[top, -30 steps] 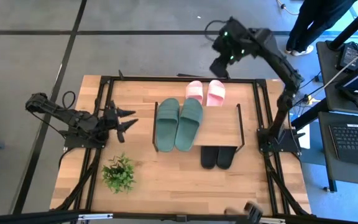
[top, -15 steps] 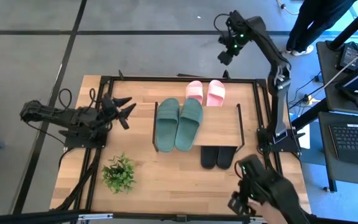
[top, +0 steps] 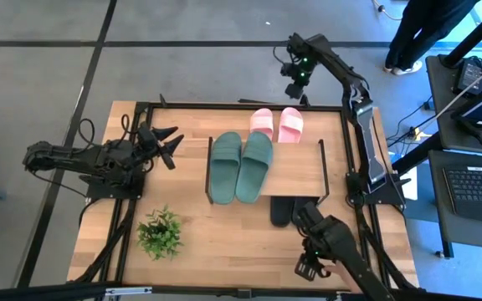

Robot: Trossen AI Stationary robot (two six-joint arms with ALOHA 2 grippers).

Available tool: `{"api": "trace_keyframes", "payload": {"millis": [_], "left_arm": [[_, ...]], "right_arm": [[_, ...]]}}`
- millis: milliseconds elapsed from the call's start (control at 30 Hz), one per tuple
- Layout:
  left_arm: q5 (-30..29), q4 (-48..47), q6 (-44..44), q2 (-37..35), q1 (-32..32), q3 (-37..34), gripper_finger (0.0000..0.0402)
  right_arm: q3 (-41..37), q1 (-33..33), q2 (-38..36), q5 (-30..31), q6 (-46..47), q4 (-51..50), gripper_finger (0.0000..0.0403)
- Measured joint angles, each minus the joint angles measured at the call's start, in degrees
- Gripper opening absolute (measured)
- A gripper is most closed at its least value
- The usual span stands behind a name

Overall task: Pick and place slides into the shelf
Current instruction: Put the right pink slipper under the shelf

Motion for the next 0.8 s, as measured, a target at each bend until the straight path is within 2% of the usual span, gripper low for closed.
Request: {"api": "trace_keyframes", "payload": {"millis": [67, 267, 800], "left_arm": [[0.38, -0.04, 0.0, 0.02, 0.21, 0.0, 0.017], [0.38, -0.04, -0.01, 0.01, 0.27, 0.0, 0.017], [0.38, -0.04, 0.0, 0.02, 0.27, 0.0, 0.017]], "right_arm": [[0.0, 0.42, 0.89, 2.28, -0.1, 0.0, 0.017], [0.02, 0.76, 3.55, 2.36, -1.34, -0.35, 0.0157], [0.02, 1.08, 10.92, 2.3, -4.04, -0.37, 0.0156]]}}
